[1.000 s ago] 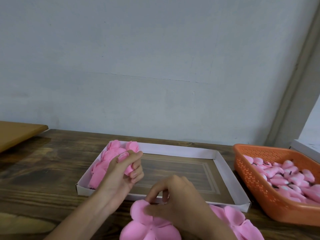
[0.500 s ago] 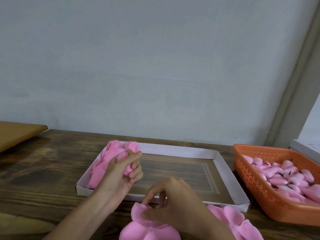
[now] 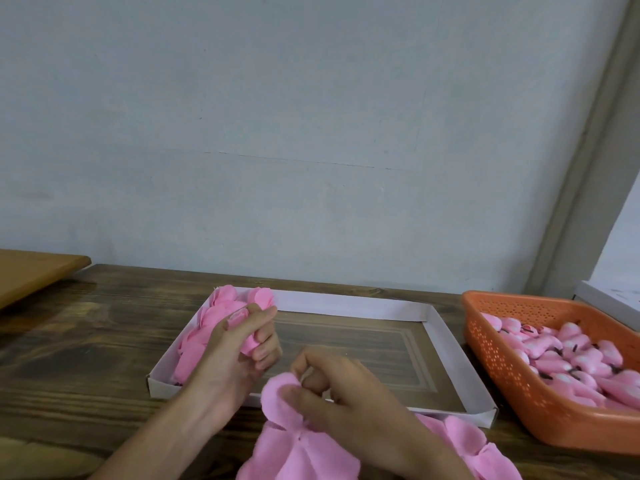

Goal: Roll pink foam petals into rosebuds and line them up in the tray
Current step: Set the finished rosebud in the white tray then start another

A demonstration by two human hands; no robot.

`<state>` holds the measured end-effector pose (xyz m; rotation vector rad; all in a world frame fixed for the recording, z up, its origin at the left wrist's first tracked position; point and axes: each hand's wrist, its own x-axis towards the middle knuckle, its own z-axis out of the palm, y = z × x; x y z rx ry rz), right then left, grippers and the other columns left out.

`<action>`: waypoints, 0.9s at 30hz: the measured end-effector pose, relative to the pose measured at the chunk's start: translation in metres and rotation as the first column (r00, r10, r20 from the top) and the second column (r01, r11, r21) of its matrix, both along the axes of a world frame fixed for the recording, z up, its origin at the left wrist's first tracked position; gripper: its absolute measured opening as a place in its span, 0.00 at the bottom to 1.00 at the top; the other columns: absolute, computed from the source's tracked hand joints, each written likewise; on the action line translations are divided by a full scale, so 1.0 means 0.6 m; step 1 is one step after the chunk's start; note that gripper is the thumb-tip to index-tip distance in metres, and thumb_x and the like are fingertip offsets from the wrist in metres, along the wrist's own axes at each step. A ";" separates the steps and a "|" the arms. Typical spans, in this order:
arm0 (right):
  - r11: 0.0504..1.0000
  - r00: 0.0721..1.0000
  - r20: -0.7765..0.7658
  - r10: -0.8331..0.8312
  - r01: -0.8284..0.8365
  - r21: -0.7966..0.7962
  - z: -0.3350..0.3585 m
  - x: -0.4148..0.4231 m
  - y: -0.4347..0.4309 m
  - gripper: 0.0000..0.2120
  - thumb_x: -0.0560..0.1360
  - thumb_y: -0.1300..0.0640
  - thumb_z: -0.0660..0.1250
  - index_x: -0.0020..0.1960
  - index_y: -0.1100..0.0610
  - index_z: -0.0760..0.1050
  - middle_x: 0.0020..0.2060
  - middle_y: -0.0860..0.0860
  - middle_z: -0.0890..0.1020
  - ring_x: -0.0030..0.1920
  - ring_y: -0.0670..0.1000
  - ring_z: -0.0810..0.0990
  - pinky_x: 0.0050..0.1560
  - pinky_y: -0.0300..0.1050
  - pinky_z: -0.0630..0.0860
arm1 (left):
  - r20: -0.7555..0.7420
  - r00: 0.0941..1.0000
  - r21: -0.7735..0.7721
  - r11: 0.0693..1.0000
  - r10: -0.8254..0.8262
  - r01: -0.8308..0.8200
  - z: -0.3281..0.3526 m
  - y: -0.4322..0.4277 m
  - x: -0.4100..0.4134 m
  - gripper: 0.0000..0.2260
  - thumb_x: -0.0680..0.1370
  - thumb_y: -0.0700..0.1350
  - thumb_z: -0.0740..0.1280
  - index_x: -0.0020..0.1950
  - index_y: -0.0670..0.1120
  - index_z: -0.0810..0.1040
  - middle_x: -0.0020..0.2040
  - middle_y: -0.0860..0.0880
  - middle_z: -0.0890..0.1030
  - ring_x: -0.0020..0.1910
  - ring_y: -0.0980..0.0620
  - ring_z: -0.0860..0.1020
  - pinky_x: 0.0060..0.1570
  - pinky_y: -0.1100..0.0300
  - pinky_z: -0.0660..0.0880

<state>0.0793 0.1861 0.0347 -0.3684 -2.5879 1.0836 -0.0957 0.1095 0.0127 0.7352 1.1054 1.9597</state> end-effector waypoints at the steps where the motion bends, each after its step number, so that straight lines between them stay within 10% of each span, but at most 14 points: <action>1: 0.998 1.000 -0.013 -0.001 0.000 -0.069 0.000 0.000 0.001 0.09 0.82 0.53 0.67 0.45 0.48 0.71 0.29 0.45 0.78 0.33 0.42 0.75 0.39 0.42 0.71 | 0.006 1.000 -0.011 1.000 -0.008 0.009 0.001 0.000 0.000 0.16 0.73 0.48 0.71 0.33 0.47 0.66 0.29 0.47 0.60 0.26 0.52 0.59 0.34 0.53 0.51; 7: 0.841 0.989 -0.029 -0.144 0.107 -0.531 0.003 0.006 0.005 0.07 0.82 0.53 0.68 0.50 0.56 0.75 0.32 0.47 0.78 0.31 0.43 0.74 0.30 0.34 0.69 | 0.070 0.996 0.089 0.995 -0.046 0.039 0.002 -0.006 -0.001 0.16 0.78 0.49 0.69 0.34 0.47 0.68 0.29 0.50 0.62 0.26 0.54 0.59 0.28 0.60 0.58; 15: 0.729 0.962 -0.052 -0.266 0.166 -0.664 0.004 0.005 0.014 0.11 0.83 0.51 0.66 0.53 0.60 0.75 0.33 0.48 0.80 0.34 0.48 0.76 0.34 0.40 0.75 | -0.008 0.998 0.189 0.981 0.056 -0.053 0.013 -0.009 0.006 0.25 0.76 0.58 0.74 0.29 0.47 0.65 0.27 0.49 0.62 0.24 0.54 0.61 0.24 0.62 0.61; 22: 0.720 0.927 -0.059 -0.371 0.247 -0.648 -0.014 -0.004 0.018 0.08 0.82 0.48 0.66 0.51 0.52 0.77 0.43 0.51 0.88 0.38 0.47 0.83 0.35 0.38 0.75 | -0.112 0.980 0.198 0.970 0.164 -0.140 0.017 -0.015 0.031 0.20 0.76 0.58 0.72 0.47 0.39 0.81 0.41 0.42 0.80 0.47 0.48 0.78 0.55 0.46 0.69; 27: 0.690 0.902 -0.101 -0.419 0.245 -0.681 -0.028 -0.019 0.013 0.09 0.83 0.51 0.66 0.53 0.57 0.76 0.43 0.55 0.87 0.39 0.49 0.83 0.38 0.45 0.75 | -0.241 0.958 0.138 0.983 0.155 -0.124 0.019 -0.017 0.051 0.17 0.80 0.53 0.66 0.33 0.52 0.81 0.46 0.41 0.76 0.52 0.52 0.81 0.61 0.50 0.71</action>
